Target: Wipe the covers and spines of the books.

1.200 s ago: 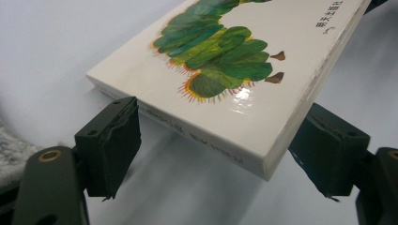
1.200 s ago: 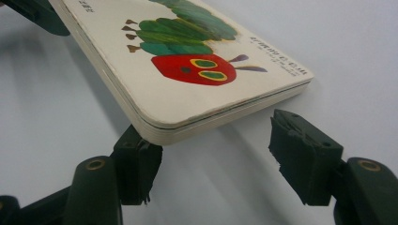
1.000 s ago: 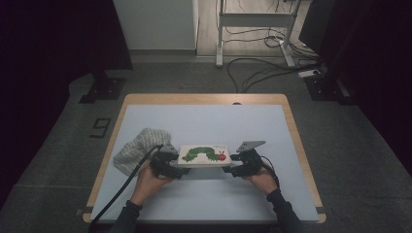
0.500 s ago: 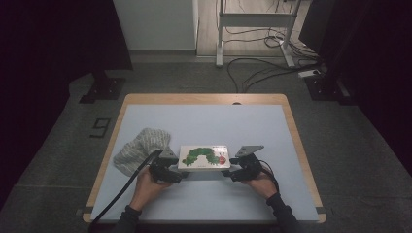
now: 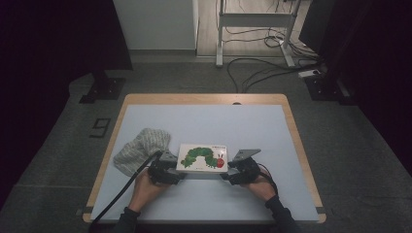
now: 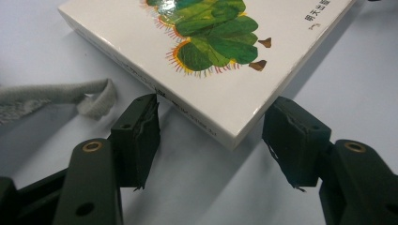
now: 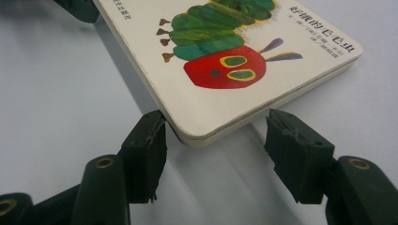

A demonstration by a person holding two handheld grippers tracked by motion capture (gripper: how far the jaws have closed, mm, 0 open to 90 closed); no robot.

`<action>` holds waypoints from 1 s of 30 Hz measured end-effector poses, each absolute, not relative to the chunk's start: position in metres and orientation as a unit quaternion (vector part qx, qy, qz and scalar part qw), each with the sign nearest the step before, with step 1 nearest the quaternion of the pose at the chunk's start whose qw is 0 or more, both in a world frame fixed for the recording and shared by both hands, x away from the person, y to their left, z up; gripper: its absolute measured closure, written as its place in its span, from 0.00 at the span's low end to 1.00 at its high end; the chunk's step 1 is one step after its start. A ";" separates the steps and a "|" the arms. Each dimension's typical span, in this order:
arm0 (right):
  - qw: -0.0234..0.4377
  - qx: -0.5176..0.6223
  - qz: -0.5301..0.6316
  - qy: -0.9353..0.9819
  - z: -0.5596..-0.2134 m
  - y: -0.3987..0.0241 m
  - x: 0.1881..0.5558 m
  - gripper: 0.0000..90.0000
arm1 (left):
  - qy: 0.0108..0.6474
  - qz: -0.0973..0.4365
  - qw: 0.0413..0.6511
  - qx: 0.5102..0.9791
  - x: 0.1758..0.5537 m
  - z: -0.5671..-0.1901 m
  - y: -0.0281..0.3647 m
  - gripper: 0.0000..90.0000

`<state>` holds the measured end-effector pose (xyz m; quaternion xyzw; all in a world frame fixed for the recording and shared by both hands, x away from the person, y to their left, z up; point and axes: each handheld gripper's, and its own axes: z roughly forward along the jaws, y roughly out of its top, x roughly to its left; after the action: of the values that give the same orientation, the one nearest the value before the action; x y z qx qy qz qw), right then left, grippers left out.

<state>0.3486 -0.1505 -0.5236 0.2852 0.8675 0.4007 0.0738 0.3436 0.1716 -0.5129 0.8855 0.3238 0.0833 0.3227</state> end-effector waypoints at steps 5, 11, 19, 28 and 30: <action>0.077 0.285 0.396 0.869 -0.526 -0.149 0.347 0.43 | 0.322 0.081 0.320 0.887 0.343 -0.514 0.171 0.41; 0.090 0.276 0.391 0.874 -0.528 -0.148 0.345 0.42 | 0.313 0.075 0.320 0.891 0.340 -0.514 0.174 0.40; 0.088 0.272 0.393 0.874 -0.527 -0.146 0.343 0.49 | 0.306 0.094 0.318 0.892 0.335 -0.514 0.177 0.49; 0.100 0.274 0.393 0.872 -0.528 -0.145 0.348 0.49 | 0.313 0.096 0.327 0.887 0.341 -0.516 0.177 0.50; 0.100 0.277 0.394 0.871 -0.528 -0.146 0.350 0.50 | 0.318 0.095 0.332 0.883 0.344 -0.516 0.178 0.51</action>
<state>0.3503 -0.1456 -0.5285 0.2768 0.8706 0.3942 0.1001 0.3438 0.1777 -0.5164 0.8829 0.3180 0.0947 0.3323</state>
